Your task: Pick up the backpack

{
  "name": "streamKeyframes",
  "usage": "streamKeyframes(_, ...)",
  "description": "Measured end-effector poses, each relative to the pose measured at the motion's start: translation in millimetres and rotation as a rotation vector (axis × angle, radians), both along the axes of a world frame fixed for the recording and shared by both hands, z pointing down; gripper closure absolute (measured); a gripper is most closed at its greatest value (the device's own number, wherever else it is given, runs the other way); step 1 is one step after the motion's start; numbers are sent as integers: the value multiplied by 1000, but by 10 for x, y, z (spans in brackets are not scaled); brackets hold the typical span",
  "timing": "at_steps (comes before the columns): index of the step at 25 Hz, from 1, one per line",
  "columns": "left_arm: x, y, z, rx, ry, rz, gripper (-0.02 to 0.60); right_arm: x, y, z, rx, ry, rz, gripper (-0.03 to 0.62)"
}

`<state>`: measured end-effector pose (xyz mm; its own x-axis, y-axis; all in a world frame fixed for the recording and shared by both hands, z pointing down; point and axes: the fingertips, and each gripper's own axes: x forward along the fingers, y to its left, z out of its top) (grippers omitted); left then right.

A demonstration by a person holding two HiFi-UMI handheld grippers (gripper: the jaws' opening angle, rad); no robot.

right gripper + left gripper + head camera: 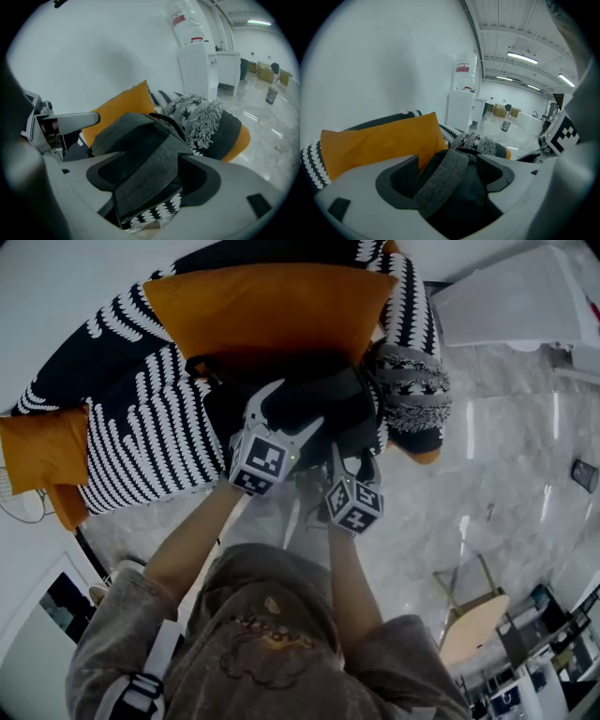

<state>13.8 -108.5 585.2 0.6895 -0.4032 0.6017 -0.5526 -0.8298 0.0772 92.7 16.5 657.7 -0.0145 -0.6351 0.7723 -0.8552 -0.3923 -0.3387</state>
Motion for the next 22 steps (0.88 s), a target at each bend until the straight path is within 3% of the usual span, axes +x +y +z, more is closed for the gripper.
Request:
streamKeyframes(5, -41, 2, 617, -18, -39, 15, 172, -40, 131, 519, -62, -13, 69, 230)
streamKeyframes(10, 2, -73, 828, 81, -97, 76, 160, -40, 66, 666, -51, 16, 73, 233)
streamKeyframes(13, 5, -125, 881, 90, -111, 72, 160, -54, 57, 687, -46, 18, 75, 244)
streamKeyframes(19, 77, -131, 1024, 99, -163, 94, 255, 34, 81, 766, -65, 11, 85, 265)
streamKeyframes(22, 55, -88, 1107, 61, -201, 135, 299, 53, 79, 729, -64, 13, 101, 314)
